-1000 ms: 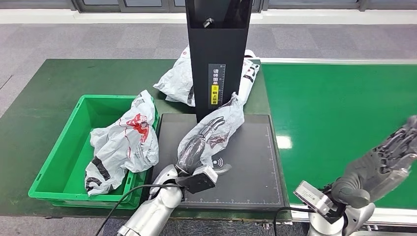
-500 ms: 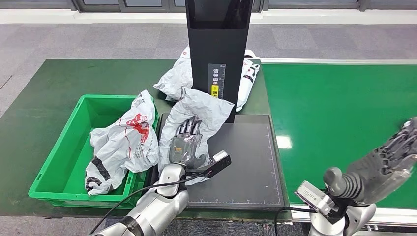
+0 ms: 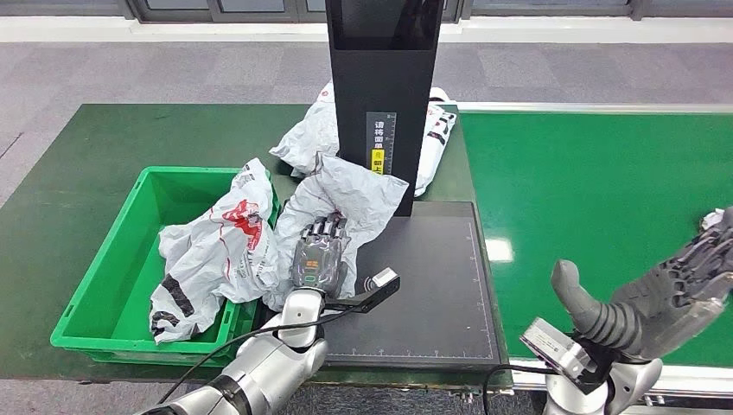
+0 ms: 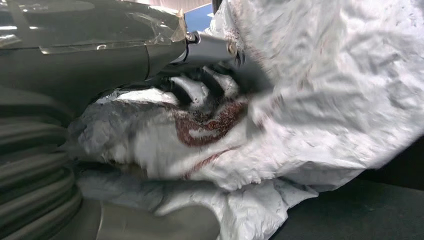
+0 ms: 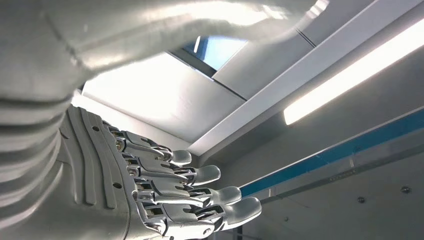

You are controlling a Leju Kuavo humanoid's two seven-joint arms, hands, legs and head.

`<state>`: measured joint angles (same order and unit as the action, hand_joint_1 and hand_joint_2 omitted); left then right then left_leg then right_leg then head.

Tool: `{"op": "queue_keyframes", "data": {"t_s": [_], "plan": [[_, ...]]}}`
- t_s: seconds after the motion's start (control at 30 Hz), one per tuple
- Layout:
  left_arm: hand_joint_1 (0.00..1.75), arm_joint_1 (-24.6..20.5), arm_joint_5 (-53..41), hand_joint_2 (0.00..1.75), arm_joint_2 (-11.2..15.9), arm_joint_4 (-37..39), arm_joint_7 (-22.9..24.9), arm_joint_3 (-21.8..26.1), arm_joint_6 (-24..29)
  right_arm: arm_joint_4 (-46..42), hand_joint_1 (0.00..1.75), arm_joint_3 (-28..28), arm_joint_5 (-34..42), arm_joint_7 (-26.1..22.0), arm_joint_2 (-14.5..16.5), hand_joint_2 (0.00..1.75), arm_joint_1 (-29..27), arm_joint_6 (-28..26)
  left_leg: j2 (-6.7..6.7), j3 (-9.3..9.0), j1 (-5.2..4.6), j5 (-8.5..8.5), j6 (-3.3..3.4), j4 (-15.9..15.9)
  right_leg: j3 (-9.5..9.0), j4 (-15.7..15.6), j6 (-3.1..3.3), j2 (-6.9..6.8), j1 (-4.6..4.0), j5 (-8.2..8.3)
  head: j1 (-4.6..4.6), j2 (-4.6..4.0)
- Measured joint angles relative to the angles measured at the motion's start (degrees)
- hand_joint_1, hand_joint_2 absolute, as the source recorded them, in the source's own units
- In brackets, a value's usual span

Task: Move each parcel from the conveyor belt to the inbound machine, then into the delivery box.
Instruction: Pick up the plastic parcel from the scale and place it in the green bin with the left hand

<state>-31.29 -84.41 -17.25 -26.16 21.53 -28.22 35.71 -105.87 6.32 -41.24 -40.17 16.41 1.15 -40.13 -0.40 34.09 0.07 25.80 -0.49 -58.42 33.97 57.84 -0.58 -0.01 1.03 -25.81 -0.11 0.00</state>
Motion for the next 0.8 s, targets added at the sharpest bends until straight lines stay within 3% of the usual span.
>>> {"op": "queue_keyframes", "data": {"t_s": [0.8], "plan": [[1.75,0.02,-1.34,1.75,0.9,-0.02,-0.95,0.03,1.72,0.0,0.0,0.22,-0.02,-0.01,0.0,1.75,-0.06,0.0,-0.01,0.01,0.0,0.0,0.0,0.0,0.0,0.0,0.0,0.0,0.0,0.0,0.01,-0.01]]}}
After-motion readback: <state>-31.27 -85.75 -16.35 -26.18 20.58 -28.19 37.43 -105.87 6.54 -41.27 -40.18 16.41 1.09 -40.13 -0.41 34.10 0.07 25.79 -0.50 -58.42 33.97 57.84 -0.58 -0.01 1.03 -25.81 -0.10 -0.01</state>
